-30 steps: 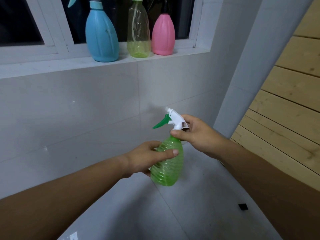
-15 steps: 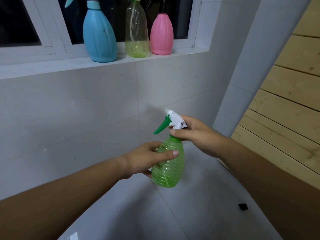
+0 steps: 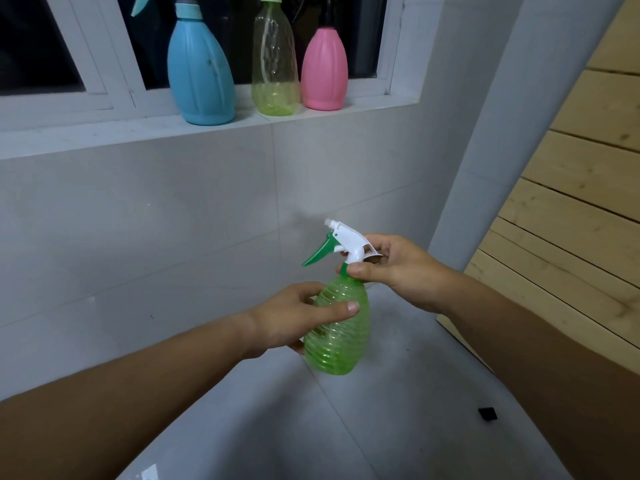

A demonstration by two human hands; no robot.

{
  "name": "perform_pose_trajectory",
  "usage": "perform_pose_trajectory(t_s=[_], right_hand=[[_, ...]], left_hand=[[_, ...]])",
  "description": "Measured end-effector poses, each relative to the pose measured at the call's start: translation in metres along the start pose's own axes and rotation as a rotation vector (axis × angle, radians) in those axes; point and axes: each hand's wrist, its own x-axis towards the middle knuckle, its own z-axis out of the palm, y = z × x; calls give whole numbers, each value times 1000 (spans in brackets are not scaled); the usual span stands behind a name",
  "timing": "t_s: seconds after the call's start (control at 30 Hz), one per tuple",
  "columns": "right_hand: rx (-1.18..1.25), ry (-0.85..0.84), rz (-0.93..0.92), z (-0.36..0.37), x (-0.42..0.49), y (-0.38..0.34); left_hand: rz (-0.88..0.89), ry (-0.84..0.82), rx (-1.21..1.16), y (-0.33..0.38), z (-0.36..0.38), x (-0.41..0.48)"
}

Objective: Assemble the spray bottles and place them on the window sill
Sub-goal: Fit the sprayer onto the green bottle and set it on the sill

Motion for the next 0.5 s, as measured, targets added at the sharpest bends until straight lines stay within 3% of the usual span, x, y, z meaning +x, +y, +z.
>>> perform_pose_trajectory(t_s=[0.27,0.43,0.5], right_hand=[[-22,93,-34,5,6,5],[164,156,60,9,3,4],[120,183,110,10,0,5]], left_hand=[[-28,113,-9,4,1,2],[4,128,-70,4,0,5],[26,157,-112,5,-3,5]])
